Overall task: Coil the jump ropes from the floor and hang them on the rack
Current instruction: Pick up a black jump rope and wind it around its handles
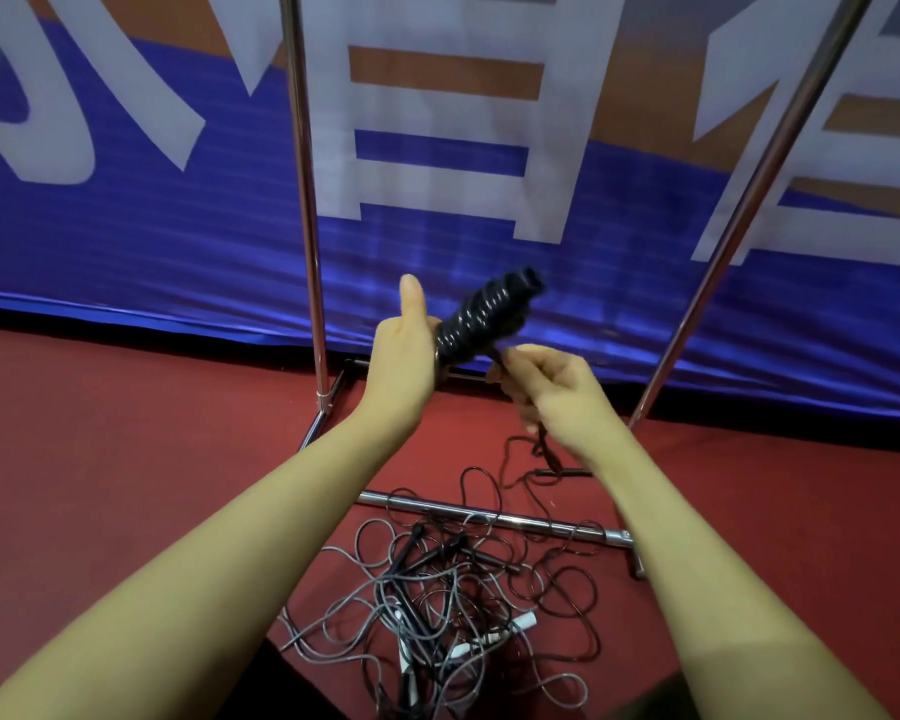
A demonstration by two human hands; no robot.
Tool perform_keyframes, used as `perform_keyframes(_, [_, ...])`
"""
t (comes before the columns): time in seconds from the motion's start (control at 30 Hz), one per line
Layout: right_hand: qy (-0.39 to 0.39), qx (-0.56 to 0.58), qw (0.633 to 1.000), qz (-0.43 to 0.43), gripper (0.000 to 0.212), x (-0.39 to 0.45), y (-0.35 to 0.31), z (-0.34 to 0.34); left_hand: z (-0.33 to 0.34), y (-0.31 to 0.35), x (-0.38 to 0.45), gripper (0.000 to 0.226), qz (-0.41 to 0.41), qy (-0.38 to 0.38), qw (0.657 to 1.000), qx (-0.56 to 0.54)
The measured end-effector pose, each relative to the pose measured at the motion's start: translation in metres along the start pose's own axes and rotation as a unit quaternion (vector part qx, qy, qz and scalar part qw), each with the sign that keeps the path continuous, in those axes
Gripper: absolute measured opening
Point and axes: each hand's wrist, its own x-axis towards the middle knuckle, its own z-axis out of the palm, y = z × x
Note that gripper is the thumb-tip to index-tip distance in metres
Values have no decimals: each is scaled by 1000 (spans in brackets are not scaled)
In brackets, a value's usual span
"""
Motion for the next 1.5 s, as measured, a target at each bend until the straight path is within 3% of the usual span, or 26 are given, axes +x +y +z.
perform_keyframes(0.1, [-57,-27,998,26,30,0,6,6,-3,-6,8,61,-60,51,997,10])
perform_keyframes(0.33, [-131,-141,981,-2,26,-4,1,24,-9,-24,24,55,-17,106,990,95])
perform_keyframes(0.67, [-177,-66,981,35,22,-11,-6,35,-12,-35,29,54,-11,111,974,196])
perform_keyframes(0.8, [-189,-98,977,25,18,-15,-11,35,-13,-35,29,45,-10,102,945,309])
perform_keyframes(0.93, [-195,-143,970,17,20,-20,-16,32,-16,-41,29,42,31,87,887,452])
perform_keyframes(1.1, [-158,-155,975,-27,12,-19,-23,23,-16,-48,29,37,124,35,816,564])
perform_keyframes(1.27, [-53,-224,970,-80,25,-9,-18,10,-14,-47,20,32,220,-123,774,581])
perform_keyframes(1.4, [33,-216,972,-89,25,-4,-14,-3,-11,-42,12,31,261,-139,815,498])
perform_keyframes(1.5, [49,-191,977,-76,25,-2,-10,-9,-11,-39,8,45,313,-140,819,460])
